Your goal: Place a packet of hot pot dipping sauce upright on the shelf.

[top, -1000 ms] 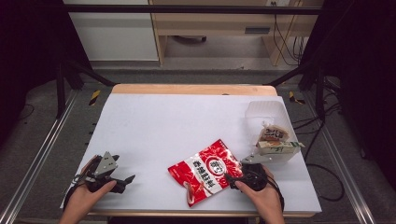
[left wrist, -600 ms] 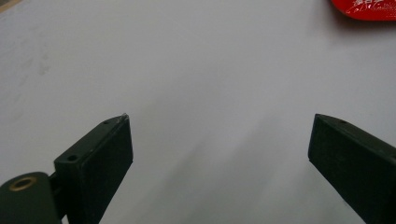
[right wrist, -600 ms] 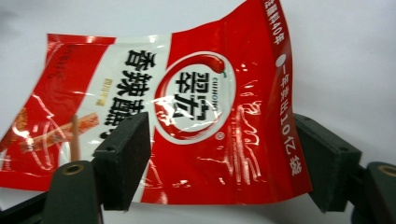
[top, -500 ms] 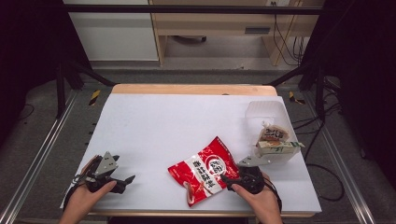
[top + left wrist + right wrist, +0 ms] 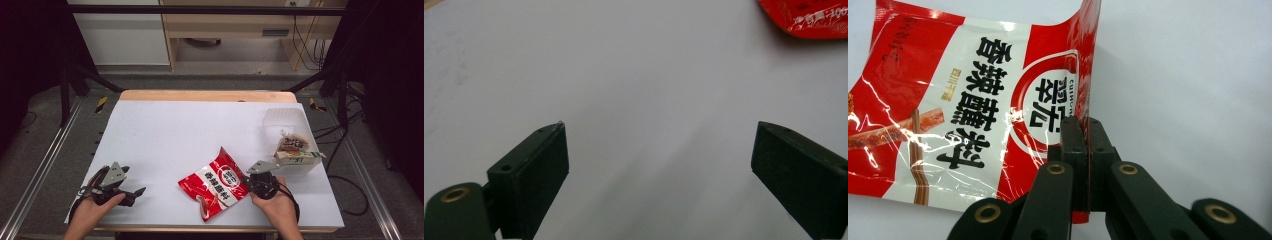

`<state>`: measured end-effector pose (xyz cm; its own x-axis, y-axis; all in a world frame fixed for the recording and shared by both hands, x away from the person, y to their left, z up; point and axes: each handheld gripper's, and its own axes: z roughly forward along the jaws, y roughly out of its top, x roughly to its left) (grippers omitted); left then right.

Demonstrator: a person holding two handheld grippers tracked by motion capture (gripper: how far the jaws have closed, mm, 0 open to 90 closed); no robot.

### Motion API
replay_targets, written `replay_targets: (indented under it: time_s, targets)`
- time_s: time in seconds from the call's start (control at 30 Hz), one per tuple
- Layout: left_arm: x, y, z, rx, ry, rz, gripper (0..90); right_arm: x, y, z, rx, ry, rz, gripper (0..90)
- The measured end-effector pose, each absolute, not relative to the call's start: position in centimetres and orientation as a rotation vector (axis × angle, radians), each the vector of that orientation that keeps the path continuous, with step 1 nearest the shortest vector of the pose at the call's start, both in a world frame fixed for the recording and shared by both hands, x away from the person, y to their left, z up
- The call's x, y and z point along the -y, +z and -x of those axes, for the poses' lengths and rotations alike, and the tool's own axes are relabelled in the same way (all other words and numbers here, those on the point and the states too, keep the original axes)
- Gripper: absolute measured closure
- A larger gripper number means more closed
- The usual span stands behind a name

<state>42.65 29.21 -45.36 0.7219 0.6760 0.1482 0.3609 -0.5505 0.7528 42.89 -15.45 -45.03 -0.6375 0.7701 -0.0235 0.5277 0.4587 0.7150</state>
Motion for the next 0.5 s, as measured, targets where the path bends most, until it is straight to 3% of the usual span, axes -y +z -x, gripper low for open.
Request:
replay_targets:
  time_s: [0.5]
  targets:
    - [-25.4, -43.4, -45.9, -0.676, 0.479, -2.235, 9.8, 10.2, -40.1, -47.7, -2.447, 0.856, -0.770, 90.0]
